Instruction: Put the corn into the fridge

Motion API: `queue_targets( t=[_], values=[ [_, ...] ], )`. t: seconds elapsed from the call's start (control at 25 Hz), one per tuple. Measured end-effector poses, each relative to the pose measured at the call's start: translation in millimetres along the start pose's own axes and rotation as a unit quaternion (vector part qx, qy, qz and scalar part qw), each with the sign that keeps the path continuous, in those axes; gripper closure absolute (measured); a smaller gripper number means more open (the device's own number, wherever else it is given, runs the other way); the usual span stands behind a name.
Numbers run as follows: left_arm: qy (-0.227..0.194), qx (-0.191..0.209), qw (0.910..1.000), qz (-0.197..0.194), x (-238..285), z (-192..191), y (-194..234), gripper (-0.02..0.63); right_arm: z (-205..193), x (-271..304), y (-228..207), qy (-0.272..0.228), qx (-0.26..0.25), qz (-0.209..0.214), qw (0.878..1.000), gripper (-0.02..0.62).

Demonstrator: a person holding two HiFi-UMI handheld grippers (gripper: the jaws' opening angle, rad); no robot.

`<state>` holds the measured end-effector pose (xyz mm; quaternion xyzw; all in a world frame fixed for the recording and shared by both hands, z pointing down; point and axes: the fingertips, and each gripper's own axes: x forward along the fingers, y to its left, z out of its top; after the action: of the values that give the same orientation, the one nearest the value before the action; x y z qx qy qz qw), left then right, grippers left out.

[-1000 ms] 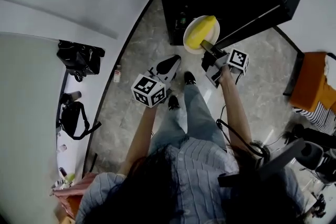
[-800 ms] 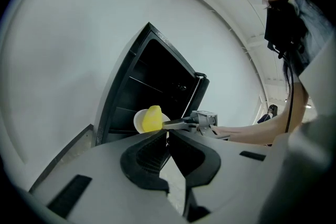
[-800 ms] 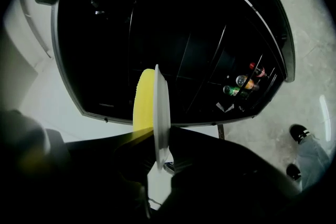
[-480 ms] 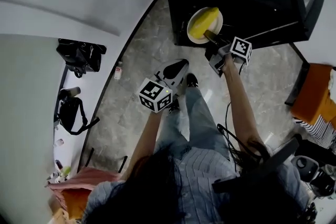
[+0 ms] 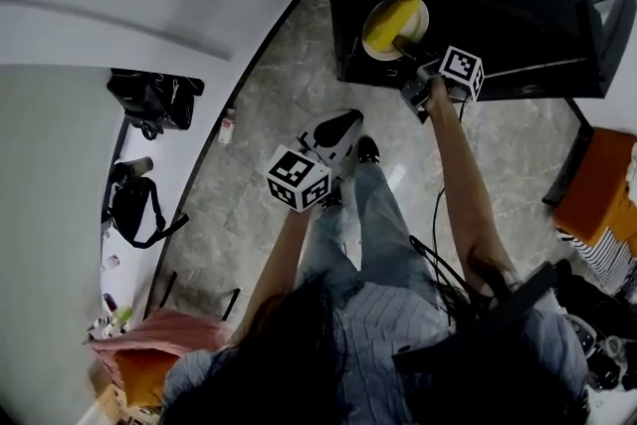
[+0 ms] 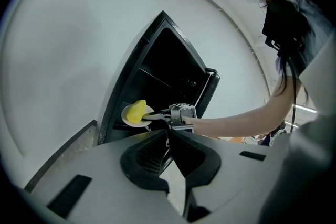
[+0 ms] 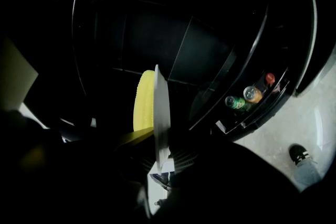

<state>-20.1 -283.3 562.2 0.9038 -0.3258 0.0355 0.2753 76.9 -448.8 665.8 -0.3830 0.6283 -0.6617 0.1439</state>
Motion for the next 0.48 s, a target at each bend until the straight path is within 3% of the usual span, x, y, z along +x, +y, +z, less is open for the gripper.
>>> queue_targets(
  t=[0.48],
  values=[
    [0.009,-0.011,0.9999,-0.004,7.0,-4.6,4.1,0.598,16.2,32.4,-10.4,0.017,-0.008,-0.039,0.999,0.555]
  ],
)
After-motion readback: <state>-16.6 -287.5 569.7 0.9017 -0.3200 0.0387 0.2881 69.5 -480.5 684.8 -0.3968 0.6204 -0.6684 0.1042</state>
